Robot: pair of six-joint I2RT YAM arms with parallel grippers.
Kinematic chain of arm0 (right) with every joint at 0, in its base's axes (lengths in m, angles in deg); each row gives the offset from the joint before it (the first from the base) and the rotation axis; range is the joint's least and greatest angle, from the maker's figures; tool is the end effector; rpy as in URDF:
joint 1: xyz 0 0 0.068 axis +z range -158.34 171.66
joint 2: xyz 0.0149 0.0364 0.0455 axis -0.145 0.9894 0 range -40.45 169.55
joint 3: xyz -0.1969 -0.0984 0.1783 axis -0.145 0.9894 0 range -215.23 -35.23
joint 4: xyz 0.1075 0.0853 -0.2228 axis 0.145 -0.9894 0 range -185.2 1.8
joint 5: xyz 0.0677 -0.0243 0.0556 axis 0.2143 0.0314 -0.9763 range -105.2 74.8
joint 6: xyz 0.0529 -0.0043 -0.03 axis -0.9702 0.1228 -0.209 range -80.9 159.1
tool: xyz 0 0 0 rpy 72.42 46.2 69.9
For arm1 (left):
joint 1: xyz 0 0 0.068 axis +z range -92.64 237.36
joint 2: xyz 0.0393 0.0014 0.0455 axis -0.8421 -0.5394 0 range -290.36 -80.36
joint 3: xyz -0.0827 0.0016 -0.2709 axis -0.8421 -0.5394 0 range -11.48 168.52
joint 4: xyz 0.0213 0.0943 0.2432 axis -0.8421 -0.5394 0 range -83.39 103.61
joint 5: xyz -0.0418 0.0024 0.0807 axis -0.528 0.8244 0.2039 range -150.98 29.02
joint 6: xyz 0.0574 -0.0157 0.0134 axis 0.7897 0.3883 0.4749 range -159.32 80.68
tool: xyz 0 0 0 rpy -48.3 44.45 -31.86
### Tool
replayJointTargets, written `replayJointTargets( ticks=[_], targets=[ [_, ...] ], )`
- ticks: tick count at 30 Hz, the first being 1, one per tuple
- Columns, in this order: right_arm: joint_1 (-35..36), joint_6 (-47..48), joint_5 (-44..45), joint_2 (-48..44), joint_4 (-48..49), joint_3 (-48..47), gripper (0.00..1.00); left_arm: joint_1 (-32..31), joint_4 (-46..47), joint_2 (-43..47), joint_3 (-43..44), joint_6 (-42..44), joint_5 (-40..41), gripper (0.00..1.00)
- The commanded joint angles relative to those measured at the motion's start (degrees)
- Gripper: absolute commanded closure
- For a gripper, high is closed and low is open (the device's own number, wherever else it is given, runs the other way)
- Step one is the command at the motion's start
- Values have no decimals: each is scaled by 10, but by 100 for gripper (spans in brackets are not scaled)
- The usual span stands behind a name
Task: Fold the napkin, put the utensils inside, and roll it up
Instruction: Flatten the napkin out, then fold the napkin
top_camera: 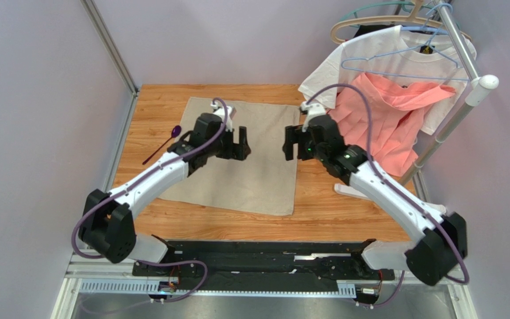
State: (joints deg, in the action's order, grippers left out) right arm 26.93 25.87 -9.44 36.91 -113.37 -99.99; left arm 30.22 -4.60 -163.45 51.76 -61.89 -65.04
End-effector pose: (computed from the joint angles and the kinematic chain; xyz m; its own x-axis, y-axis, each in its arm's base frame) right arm 0.2530 0.1734 0.3135 -0.6035 -0.1479 -0.7835 -0.3817 0.9163 0.1211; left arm 0.2940 -0.1544 0.2858 -0.7003 -0.0712 -0.7103 0.2555 0.9041 -0.3425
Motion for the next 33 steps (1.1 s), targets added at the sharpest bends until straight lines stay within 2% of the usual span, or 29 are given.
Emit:
replayJointTargets(
  ticks=[1,2,5,6,11,17,26,28,33],
  targets=[
    [-51,-86,84,-114,7,41,21,-115,179,63,-76,63,-17,7],
    [-63,-93,85,-136,-5,55,22,-135,220,61,-87,84,-17,9],
    [-99,-102,89,-166,-18,82,23,-202,267,36,-106,105,-45,14],
    [-112,-104,89,-172,-19,88,23,-219,273,27,-107,110,-50,21],
    [-143,-112,75,-198,-25,117,23,-314,274,-58,-84,131,-56,30],
    [-158,-113,61,-218,-21,132,23,-355,289,-138,-59,111,-61,39],
    [-165,-113,43,-233,-14,144,23,-391,249,-175,-44,84,30,48],
    [-167,-113,39,-234,-13,145,23,-404,239,-180,-47,80,68,48],
    [-166,-113,36,-237,-10,148,23,-407,225,-187,-50,65,97,49]
  ],
)
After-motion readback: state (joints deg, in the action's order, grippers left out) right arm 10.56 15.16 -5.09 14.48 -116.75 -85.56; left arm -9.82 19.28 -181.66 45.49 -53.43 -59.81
